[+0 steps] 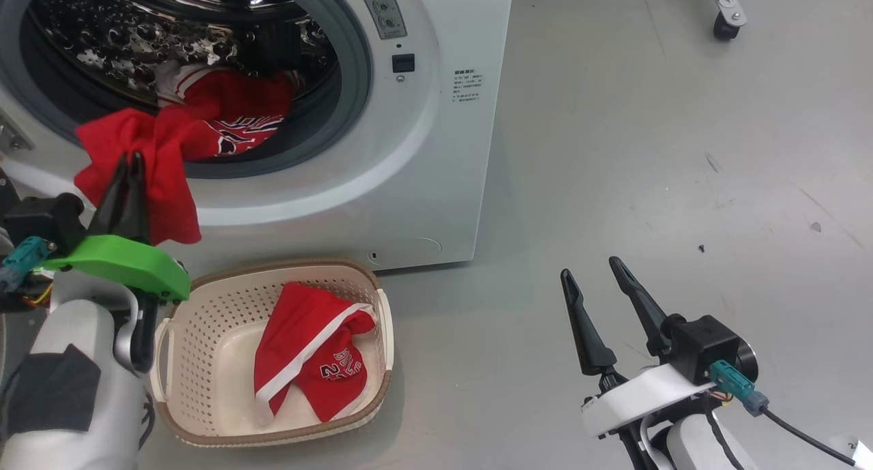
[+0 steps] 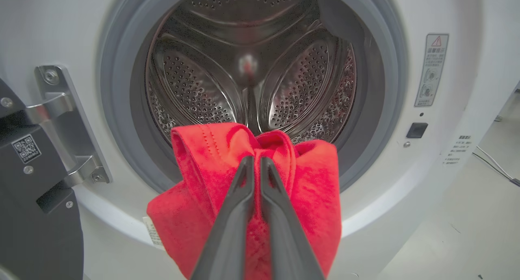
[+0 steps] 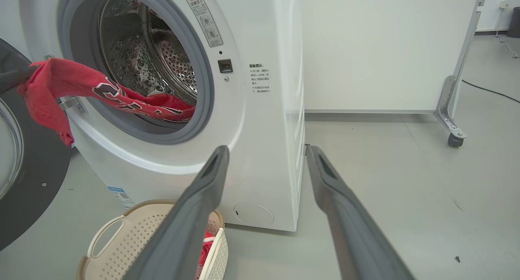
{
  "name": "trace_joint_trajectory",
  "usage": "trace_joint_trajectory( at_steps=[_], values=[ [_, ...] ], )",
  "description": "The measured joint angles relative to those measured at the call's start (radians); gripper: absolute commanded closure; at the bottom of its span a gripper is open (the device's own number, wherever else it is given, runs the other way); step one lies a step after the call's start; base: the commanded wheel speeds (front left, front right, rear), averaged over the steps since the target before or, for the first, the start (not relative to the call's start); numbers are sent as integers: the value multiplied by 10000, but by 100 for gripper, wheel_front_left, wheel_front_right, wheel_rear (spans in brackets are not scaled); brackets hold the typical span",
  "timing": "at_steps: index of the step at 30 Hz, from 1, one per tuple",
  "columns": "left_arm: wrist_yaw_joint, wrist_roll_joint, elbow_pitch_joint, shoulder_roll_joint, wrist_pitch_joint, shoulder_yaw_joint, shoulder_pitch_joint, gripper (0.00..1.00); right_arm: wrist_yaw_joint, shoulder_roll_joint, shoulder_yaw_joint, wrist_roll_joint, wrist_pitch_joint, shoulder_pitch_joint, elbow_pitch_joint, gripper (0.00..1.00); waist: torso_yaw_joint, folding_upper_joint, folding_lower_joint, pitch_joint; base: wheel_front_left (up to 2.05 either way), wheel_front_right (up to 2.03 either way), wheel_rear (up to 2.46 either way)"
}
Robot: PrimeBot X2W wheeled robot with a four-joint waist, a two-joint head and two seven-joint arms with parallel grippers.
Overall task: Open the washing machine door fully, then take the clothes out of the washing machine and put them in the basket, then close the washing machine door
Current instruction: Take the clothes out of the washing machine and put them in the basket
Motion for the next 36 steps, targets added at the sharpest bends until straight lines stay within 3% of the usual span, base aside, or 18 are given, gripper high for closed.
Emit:
trace_joint_trajectory(
  at_steps=[7,23,31,36],
  values=[
    [-2,27,-1983,31,-19,424,151,100,12,0,-33,-2,0,13,0,0,55,0,0,-97,0,0,0],
    [-2,217,-5051,-140,-33,825,1036,100,92,0,-88,-4,0,70,-17,0,-17,0,0,-98,0,0,0],
    [-2,232,-5175,-230,-79,765,1790,100,98,0,-92,-4,0,123,-23,0,-97,0,0,-40,0,0,0],
    [-2,215,-4203,-276,-73,244,2796,100,104,0,-27,-4,0,126,-29,0,-167,0,0,8,0,0,0]
  ],
)
